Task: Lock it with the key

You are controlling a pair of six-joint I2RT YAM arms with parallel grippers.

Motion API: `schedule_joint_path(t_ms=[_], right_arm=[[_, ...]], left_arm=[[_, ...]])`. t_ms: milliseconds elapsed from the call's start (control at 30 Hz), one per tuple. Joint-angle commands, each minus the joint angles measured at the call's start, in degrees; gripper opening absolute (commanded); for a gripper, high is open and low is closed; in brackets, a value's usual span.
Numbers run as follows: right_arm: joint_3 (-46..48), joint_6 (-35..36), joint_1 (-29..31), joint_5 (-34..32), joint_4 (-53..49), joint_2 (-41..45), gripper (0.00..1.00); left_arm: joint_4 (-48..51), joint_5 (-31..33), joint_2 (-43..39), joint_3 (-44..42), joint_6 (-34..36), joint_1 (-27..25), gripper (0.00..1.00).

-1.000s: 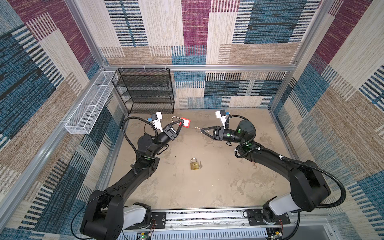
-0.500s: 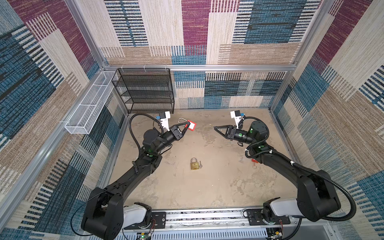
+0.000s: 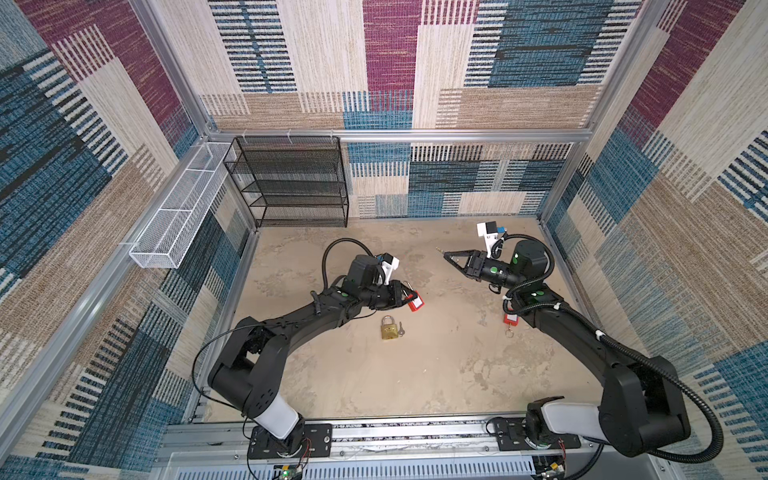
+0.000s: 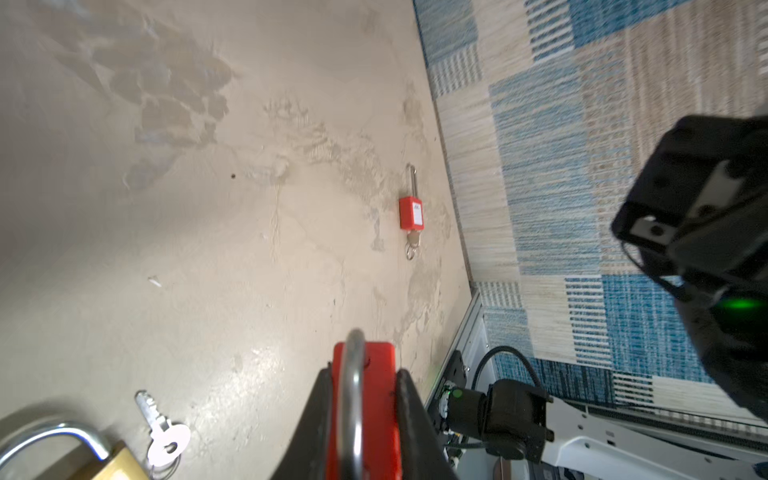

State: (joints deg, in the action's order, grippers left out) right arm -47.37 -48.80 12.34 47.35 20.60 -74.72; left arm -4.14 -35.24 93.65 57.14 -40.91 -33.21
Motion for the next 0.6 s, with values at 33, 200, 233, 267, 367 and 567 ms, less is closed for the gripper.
schedule_joint_path(t_ms=[33, 200, 233, 267, 367, 567], right_arm=[[0.04, 0.9, -0.18, -0.16, -0.39, 0.47, 0.0], [0.18, 0.9, -0.21, -0.15, -0.39, 0.47, 0.0], [0.2, 0.85, -0.21, -0.2, -0.47, 0.5, 0.0], [0.18, 0.87, -0.21, -0.16, -0.47, 0.5, 0.0], [0.18, 1.0, -0.3, -0.16, -0.56, 0.45, 0.0], [0.29, 0.98, -0.3, -0.1, -0.74, 0.37, 0.0]], left_arm=[[9.73, 0.42, 2.9, 3.51, 5.67, -1.32, 0.0], [14.5, 0.91, 5.95, 5.68, 7.14, -1.9, 0.0], [15.37, 0.95, 6.61, 6.2, 7.77, -2.1, 0.0], [16.08, 0.9, 7.11, 6.63, 7.96, -2.32, 0.0], [17.49, 0.85, 8.88, 7.71, 8.54, -2.81, 0.0], [20.99, 1.54, 11.32, 9.66, 10.49, -3.42, 0.0]])
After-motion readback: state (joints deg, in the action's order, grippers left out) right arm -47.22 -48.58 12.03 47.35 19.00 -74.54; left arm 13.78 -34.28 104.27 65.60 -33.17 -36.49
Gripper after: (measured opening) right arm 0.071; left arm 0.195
